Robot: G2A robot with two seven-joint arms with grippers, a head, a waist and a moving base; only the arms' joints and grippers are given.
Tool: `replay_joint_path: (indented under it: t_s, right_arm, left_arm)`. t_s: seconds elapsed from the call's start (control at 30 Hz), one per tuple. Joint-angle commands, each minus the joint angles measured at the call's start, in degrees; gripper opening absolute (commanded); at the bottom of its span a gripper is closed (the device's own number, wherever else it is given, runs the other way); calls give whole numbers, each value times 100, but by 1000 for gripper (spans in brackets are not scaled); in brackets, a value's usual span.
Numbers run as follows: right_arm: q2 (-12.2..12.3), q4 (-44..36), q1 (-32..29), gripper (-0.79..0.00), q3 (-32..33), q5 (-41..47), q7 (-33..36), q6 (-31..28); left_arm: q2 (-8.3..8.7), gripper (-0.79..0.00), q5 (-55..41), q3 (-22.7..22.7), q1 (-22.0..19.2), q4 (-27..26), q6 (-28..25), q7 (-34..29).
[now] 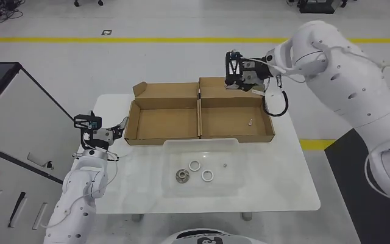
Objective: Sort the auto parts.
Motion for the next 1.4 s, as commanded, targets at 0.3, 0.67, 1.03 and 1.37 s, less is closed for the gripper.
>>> replay_joint_path:
  t_s: [0.3,0.67,1.03,1.37]
  right_arm:
    - [-476,585,12,-785,-1127,-420,1172,976]
    - [-1232,1932,139,-785,-1737,-1078,911,858]
    - [-1923,3330,8,-785,-1849,-1985,-105,413]
    - [-2465,4376,-212,-785,-1849,-2622,-647,-27]
  left_arm:
    - [0,0,0,0,0,0,0,0]
    - [0,0,0,0,0,0,0,0]
    - [0,0,0,0,0,0,0,0]
    - [0,0,0,0,0,0,0,0]
